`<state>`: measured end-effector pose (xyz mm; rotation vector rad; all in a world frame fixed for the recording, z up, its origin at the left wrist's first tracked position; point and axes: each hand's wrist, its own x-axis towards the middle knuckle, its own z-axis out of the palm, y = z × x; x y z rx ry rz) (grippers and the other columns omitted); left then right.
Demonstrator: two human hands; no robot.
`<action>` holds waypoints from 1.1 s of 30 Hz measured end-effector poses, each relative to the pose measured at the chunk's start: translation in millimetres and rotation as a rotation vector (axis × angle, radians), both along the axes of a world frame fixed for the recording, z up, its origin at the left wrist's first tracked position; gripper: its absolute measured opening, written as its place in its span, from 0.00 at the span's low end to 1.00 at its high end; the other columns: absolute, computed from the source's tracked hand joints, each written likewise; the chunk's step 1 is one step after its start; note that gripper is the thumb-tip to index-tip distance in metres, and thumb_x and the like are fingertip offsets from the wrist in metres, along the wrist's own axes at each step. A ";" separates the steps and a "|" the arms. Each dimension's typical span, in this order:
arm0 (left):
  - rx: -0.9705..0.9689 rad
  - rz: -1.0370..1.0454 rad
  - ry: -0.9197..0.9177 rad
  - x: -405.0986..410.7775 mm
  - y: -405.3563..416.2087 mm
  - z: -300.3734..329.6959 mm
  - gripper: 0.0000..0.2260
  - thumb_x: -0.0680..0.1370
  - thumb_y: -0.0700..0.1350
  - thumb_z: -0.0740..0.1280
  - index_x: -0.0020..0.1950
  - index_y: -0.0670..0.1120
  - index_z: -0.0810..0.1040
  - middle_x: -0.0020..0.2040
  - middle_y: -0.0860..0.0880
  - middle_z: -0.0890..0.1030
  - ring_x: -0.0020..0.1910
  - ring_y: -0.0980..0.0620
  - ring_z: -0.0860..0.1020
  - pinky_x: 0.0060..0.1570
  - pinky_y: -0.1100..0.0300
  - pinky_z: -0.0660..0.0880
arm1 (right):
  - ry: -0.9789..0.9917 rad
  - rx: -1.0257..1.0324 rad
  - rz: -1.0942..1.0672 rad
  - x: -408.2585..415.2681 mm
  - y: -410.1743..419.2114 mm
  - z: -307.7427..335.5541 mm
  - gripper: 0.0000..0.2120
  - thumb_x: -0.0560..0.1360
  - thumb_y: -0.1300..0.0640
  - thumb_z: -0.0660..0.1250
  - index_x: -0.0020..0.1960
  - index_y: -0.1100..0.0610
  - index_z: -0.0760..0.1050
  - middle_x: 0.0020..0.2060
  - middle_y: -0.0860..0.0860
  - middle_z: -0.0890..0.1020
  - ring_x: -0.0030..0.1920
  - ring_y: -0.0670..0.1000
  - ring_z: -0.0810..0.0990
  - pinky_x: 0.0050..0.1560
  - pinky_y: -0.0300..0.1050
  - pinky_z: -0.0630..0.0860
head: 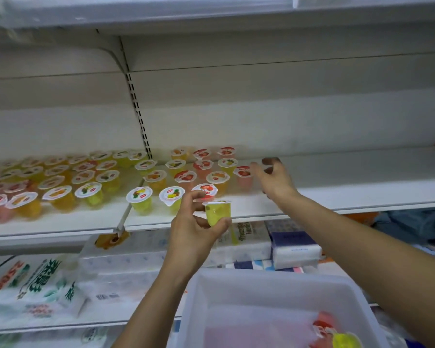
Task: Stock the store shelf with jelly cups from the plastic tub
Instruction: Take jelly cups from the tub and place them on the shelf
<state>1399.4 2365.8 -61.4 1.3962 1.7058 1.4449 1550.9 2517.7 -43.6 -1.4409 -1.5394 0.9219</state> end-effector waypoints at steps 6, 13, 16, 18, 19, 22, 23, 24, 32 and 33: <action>0.074 0.012 -0.014 16.2 6.9 4.9 0.31 0.66 0.46 0.79 0.62 0.58 0.65 0.47 0.59 0.80 0.36 0.60 0.81 0.42 0.56 0.81 | 0.097 0.008 0.645 9.8 -76.7 4.9 0.19 0.71 0.47 0.74 0.61 0.44 0.76 0.51 0.47 0.81 0.47 0.46 0.80 0.39 0.40 0.77; 0.134 0.216 0.680 0.4 17.9 -7.0 0.23 0.71 0.54 0.73 0.64 0.56 0.72 0.60 0.57 0.77 0.62 0.55 0.70 0.60 0.56 0.64 | -0.061 0.150 0.361 8.7 -46.7 -9.4 0.19 0.70 0.55 0.75 0.59 0.48 0.75 0.55 0.47 0.80 0.46 0.43 0.79 0.49 0.41 0.78; 0.128 0.288 0.993 -11.7 29.2 -8.4 0.18 0.71 0.53 0.72 0.61 0.54 0.78 0.61 0.54 0.79 0.67 0.48 0.69 0.66 0.50 0.57 | -0.171 0.152 0.343 4.9 -38.7 -16.0 0.19 0.71 0.55 0.74 0.60 0.49 0.74 0.58 0.47 0.78 0.48 0.45 0.78 0.48 0.39 0.76; 0.076 0.283 1.092 -18.5 35.1 -7.6 0.16 0.73 0.52 0.71 0.60 0.55 0.79 0.61 0.54 0.79 0.68 0.47 0.69 0.70 0.46 0.55 | -0.198 0.137 0.343 -0.1 -37.3 -19.6 0.19 0.72 0.56 0.74 0.61 0.49 0.73 0.58 0.48 0.78 0.50 0.47 0.78 0.49 0.40 0.76; 0.056 0.278 1.120 -22.2 37.6 -6.6 0.15 0.74 0.53 0.70 0.60 0.56 0.79 0.62 0.54 0.79 0.68 0.47 0.69 0.71 0.45 0.54 | -0.203 0.132 0.339 -2.8 -37.2 -21.1 0.19 0.72 0.56 0.73 0.61 0.49 0.73 0.59 0.48 0.77 0.50 0.47 0.78 0.50 0.41 0.76; 0.010 0.253 1.138 -28.3 42.2 -3.5 0.12 0.76 0.53 0.67 0.59 0.57 0.80 0.63 0.55 0.78 0.69 0.49 0.67 0.72 0.46 0.50 | -0.224 0.148 0.336 -8.0 -36.6 -23.2 0.19 0.73 0.56 0.72 0.62 0.47 0.72 0.60 0.48 0.76 0.50 0.47 0.78 0.48 0.40 0.76; 0.010 0.247 1.128 -29.0 43.2 -3.0 0.11 0.76 0.53 0.67 0.58 0.56 0.80 0.62 0.55 0.78 0.69 0.50 0.67 0.72 0.46 0.50 | -0.239 0.159 0.343 -8.0 -36.3 -23.3 0.19 0.73 0.55 0.72 0.62 0.47 0.71 0.60 0.48 0.76 0.50 0.47 0.78 0.47 0.39 0.75; 0.010 0.243 1.121 -29.5 44.1 -2.4 0.11 0.76 0.53 0.67 0.57 0.56 0.80 0.62 0.55 0.78 0.69 0.50 0.67 0.72 0.47 0.50 | -0.259 0.167 0.356 -7.4 -36.7 -23.1 0.20 0.73 0.55 0.71 0.63 0.47 0.70 0.61 0.48 0.75 0.50 0.47 0.78 0.47 0.39 0.75; 0.094 0.145 1.034 -15.2 26.1 -1.7 0.18 0.73 0.52 0.69 0.62 0.50 0.77 0.61 0.50 0.78 0.66 0.45 0.70 0.66 0.47 0.62 | -0.473 0.415 0.319 23.6 -66.9 -16.3 0.24 0.75 0.51 0.67 0.70 0.47 0.66 0.65 0.47 0.71 0.62 0.48 0.72 0.58 0.49 0.73; 0.160 0.124 1.006 -8.2 17.2 -6.0 0.18 0.72 0.52 0.69 0.61 0.49 0.77 0.59 0.50 0.79 0.63 0.45 0.72 0.64 0.48 0.65 | -0.487 0.463 0.313 32.1 -73.9 -16.5 0.22 0.75 0.51 0.67 0.68 0.48 0.68 0.63 0.47 0.72 0.61 0.49 0.73 0.57 0.49 0.73</action>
